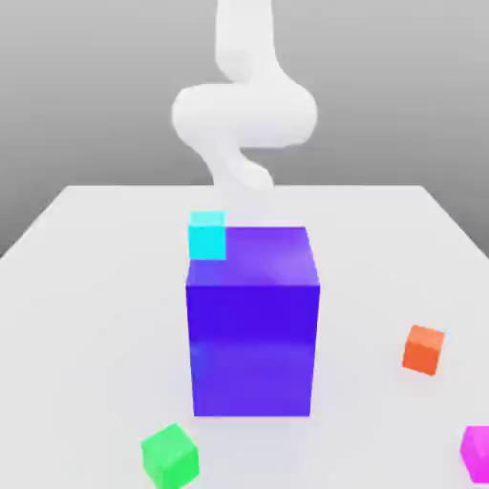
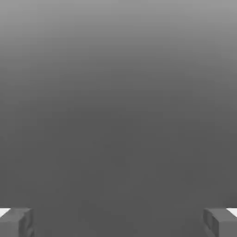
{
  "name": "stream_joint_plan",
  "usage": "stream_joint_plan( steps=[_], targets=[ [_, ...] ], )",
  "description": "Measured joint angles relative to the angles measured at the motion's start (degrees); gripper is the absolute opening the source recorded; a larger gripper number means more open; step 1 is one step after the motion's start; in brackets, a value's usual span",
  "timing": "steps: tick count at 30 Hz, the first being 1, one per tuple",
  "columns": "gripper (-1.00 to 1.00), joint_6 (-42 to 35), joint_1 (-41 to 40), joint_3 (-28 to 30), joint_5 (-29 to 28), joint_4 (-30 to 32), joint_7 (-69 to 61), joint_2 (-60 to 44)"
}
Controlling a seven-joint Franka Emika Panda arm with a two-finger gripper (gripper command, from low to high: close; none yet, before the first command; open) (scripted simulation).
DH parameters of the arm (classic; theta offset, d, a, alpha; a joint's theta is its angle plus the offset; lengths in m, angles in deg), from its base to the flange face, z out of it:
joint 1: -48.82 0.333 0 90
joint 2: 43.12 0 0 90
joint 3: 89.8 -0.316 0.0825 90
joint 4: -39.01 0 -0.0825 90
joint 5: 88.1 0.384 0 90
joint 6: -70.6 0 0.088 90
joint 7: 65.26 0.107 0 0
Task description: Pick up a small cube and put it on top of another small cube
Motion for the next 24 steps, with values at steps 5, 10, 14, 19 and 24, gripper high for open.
stream_joint_plan(
  steps=[5, 10, 14, 19, 24],
  targets=[
    [0.0, 2.7, 6.5, 1.4, 2.6, -0.8, -10.3, -10.8],
    [0.0, 5.2, 11.7, 1.6, 5.1, -1.7, -20.4, -21.2],
    [0.0, 7.2, 14.8, 0.6, 6.6, -2.3, -28.0, -29.5],
    [0.0, 9.9, 18.7, -1.6, 6.8, -3.1, -36.4, -39.8],
    [0.0, 12.8, 21.6, -3.2, 4.2, -3.8, -42.8, -50.0]
  ],
)
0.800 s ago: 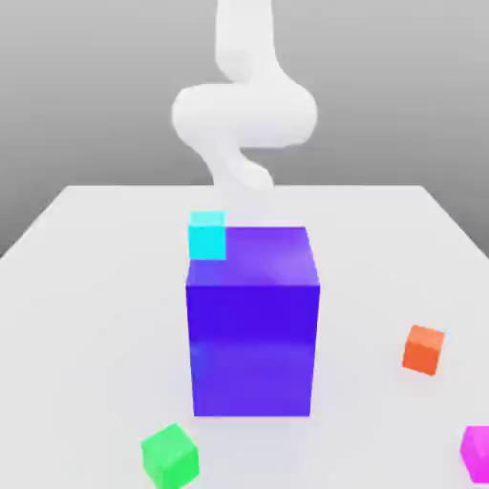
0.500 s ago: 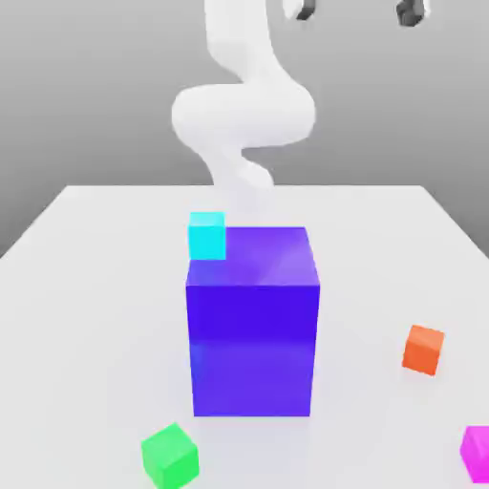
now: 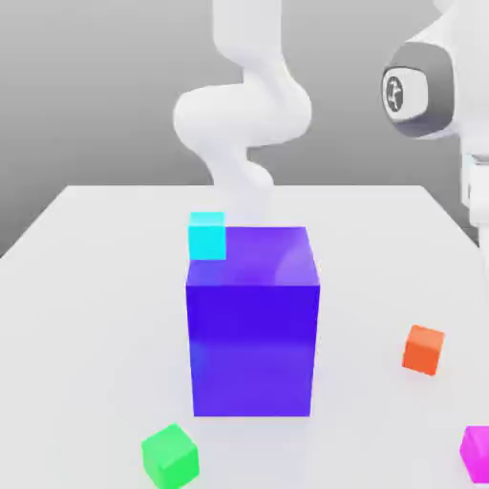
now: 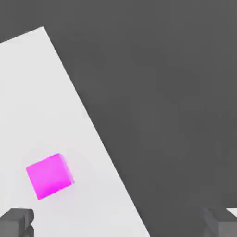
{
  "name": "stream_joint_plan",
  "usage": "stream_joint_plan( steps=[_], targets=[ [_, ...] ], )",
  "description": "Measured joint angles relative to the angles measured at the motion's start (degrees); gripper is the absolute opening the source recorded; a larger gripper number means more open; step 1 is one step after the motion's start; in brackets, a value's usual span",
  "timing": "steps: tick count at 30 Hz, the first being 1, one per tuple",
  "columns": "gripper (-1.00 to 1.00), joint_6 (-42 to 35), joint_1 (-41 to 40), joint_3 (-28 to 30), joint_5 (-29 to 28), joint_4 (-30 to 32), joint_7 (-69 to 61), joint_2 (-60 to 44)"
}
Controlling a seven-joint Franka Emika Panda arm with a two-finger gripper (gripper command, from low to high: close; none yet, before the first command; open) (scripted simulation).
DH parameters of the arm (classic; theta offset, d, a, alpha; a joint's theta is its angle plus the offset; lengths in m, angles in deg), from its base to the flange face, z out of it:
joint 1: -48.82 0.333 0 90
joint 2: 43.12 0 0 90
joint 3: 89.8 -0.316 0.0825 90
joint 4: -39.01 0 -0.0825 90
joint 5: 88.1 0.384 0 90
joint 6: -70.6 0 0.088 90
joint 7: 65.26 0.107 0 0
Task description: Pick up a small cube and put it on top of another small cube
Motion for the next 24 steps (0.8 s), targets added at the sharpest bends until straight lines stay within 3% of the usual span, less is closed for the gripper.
stream_joint_plan(
  steps=[10, 11, 18, 22, 24],
  targets=[
    [0.0, 8.8, 5.0, -0.7, -9.0, -2.4, -5.3, -20.2],
    [-1.0, 10.2, 5.2, -0.6, -9.2, -2.8, -5.2, -22.0],
    [-1.0, 10.3, 5.2, -0.5, -9.3, -2.9, -5.2, -22.3],
    [-1.0, 5.0, 4.6, -1.1, -8.5, -1.2, -5.6, -15.4],
    [-1.0, 4.1, 2.5, 1.4, -7.2, 0.6, -3.2, -12.4]
  ],
)
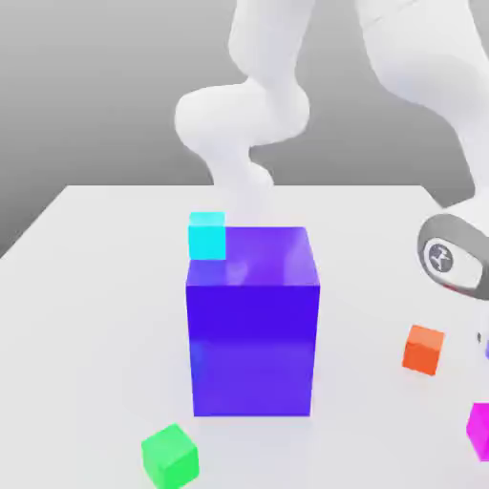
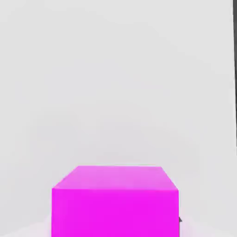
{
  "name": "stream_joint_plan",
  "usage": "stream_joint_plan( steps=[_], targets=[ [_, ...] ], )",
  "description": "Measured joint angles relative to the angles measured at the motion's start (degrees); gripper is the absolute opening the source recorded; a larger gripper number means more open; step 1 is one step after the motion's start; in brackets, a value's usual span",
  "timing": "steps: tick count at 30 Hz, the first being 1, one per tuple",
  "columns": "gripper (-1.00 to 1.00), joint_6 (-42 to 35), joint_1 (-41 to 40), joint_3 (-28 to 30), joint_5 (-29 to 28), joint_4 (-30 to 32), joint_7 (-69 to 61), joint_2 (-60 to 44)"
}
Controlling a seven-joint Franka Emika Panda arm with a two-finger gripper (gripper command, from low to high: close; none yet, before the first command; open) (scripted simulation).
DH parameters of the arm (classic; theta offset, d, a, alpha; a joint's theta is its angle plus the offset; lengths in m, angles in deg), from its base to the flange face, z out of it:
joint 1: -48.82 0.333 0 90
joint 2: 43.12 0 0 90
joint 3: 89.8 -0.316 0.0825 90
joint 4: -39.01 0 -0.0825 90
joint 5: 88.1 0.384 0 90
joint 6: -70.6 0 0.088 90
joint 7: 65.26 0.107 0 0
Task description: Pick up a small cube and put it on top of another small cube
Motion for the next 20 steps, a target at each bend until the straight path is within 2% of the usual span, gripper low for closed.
stream_joint_plan(
  steps=[11, 13, 16, 17, 20],
  targets=[
    [-1.0, -0.9, -12.7, 16.9, 5.9, 11.3, 17.6, 11.8],
    [-1.0, 0.6, -15.5, 19.6, 8.2, 12.7, 19.9, 11.4],
    [-1.0, 5.5, -18.3, 18.8, 13.2, 12.9, 18.3, 6.3],
    [1.0, 6.8, -19.3, 17.9, 14.2, 12.8, 17.7, 4.8],
    [1.0, 6.8, -19.3, 17.9, 14.2, 12.8, 17.7, 4.8]
  ],
)
